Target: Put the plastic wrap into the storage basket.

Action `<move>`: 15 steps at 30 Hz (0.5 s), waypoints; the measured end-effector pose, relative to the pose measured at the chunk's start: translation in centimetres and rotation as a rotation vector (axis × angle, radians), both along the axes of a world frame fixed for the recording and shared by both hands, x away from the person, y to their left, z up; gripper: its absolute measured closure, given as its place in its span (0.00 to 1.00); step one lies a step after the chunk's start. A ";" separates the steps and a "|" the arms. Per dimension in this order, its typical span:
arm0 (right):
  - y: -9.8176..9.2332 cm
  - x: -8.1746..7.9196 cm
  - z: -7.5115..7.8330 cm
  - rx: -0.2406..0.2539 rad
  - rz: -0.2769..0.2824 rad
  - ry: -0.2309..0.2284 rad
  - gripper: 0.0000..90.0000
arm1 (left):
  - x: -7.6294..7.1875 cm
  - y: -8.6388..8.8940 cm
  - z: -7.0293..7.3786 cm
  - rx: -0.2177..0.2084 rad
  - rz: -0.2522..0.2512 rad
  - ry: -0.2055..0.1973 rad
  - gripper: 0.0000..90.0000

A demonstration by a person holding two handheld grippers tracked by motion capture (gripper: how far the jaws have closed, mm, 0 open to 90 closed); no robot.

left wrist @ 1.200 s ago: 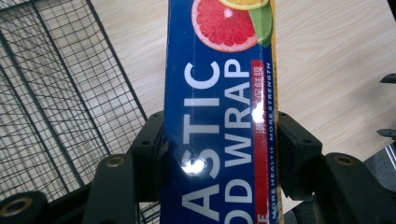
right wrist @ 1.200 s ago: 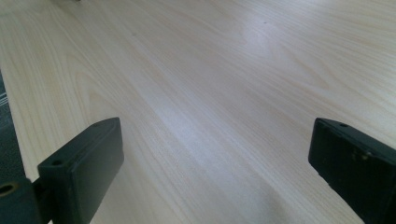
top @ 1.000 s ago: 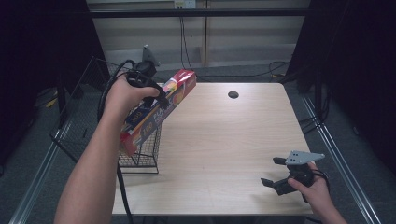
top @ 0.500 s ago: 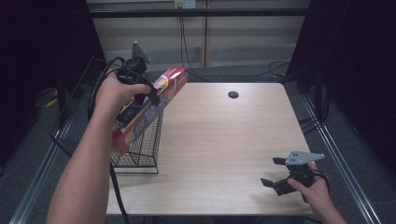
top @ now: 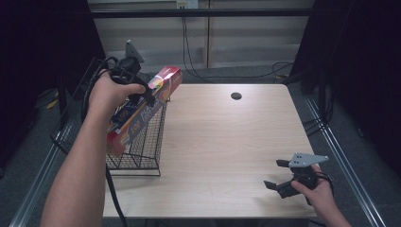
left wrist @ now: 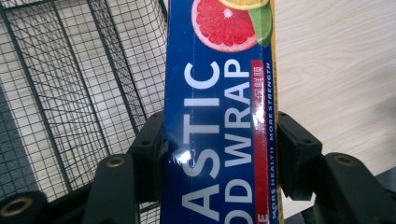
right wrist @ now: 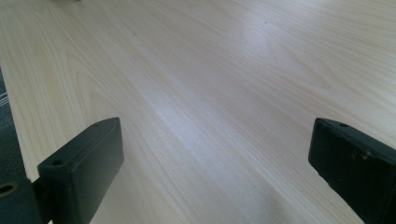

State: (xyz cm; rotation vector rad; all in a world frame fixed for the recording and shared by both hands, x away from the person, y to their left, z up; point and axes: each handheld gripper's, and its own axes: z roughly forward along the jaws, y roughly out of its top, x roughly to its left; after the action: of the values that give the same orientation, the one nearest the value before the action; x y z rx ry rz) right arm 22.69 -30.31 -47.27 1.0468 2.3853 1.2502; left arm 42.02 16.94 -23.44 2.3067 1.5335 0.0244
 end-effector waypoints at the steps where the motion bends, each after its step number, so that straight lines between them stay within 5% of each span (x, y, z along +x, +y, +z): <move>1: 0.0 0.0 0.0 -0.001 0.001 0.000 0.03 | 0.0 0.1 0.0 0.002 -0.002 -0.005 0.50; 15: 0.2 0.0 -0.1 0.001 0.006 0.004 0.03 | 0.1 1.6 0.4 -0.008 0.040 -0.007 0.50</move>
State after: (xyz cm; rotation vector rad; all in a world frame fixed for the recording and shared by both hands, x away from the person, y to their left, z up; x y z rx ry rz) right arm 22.65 -30.16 -47.32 1.0445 2.3925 1.2518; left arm 42.08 18.51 -23.07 2.2679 1.5729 0.0371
